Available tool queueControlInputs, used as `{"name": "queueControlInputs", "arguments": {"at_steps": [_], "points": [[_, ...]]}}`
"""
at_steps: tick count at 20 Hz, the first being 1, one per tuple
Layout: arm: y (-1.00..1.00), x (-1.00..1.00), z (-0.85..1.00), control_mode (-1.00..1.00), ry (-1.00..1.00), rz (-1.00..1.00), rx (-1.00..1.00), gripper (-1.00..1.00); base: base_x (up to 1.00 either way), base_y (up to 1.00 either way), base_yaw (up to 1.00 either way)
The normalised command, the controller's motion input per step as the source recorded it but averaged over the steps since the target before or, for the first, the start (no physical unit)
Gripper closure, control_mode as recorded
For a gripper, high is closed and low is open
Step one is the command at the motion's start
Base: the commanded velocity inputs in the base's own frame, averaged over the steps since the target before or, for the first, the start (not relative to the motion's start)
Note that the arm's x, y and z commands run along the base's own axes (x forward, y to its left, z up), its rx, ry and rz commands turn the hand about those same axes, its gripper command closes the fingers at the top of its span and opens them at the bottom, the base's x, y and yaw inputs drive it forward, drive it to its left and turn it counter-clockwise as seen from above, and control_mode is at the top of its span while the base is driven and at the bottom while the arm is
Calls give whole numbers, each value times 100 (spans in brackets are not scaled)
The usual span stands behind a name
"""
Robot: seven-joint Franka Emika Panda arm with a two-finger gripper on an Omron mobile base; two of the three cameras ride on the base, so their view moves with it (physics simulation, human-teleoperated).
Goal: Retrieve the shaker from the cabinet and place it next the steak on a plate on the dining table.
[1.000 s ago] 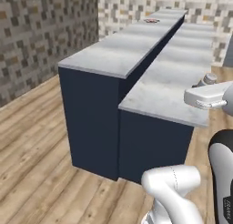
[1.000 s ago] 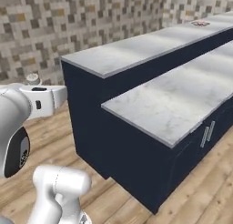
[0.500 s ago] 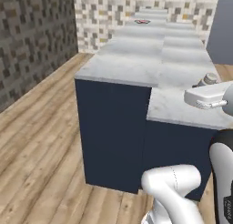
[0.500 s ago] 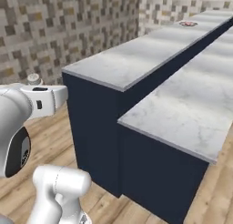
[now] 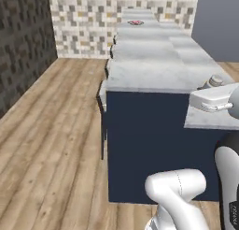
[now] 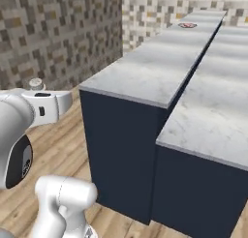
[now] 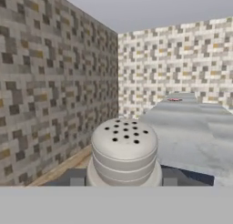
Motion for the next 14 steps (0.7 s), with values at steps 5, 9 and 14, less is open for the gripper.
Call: {"name": "queueControlInputs", "arguments": {"at_steps": [5, 9, 14], "points": [[0, 0, 0, 100, 0, 0, 0, 100, 72, 100, -36], [0, 0, 0, 100, 0, 0, 0, 100, 69, 100, -35], [0, 0, 0, 100, 0, 0, 0, 100, 73, 100, -34]]}}
